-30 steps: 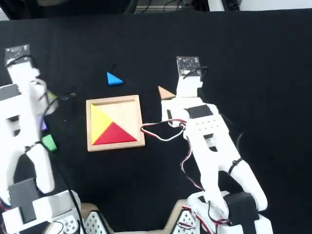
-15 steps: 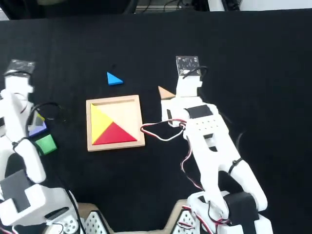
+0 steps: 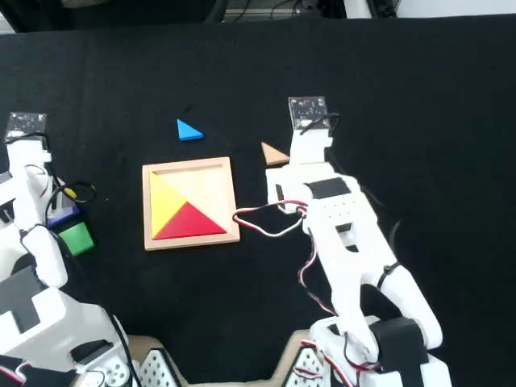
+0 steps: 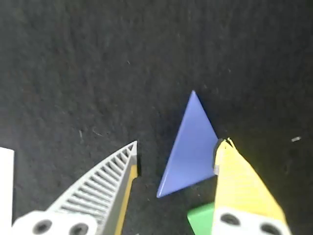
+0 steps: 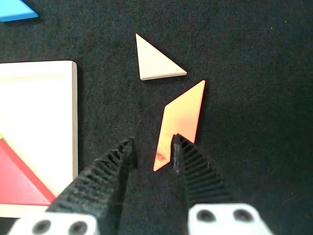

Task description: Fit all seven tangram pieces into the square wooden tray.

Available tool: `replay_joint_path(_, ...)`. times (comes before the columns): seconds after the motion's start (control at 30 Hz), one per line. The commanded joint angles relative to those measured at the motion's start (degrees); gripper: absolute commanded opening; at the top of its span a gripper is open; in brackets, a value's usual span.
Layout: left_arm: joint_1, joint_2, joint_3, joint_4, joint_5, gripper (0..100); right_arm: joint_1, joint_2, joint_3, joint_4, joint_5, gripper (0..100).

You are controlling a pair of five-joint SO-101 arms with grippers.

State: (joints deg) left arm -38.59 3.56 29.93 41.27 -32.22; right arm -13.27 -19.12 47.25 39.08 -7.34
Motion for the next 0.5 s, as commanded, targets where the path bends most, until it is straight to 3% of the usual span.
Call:
replay_joint_path(0.0, 0.22, -0.35, -0.22, -0.7, 0.7, 26, 0.62, -0.13, -0.22, -1.49, 0.7, 12.4)
replay_joint_path(0.33, 7.34, -0.35, 7.08, -0.62, 1.32, 26, 4.13, -0.13, -1.45, -0.62, 0.7, 12.4)
replay_joint_path(0.47, 7.96, -0.35, 5.85, -0.26, 4.75, 24, 5.89, 0.66, -4.09, 2.81, 0.62, 12.4)
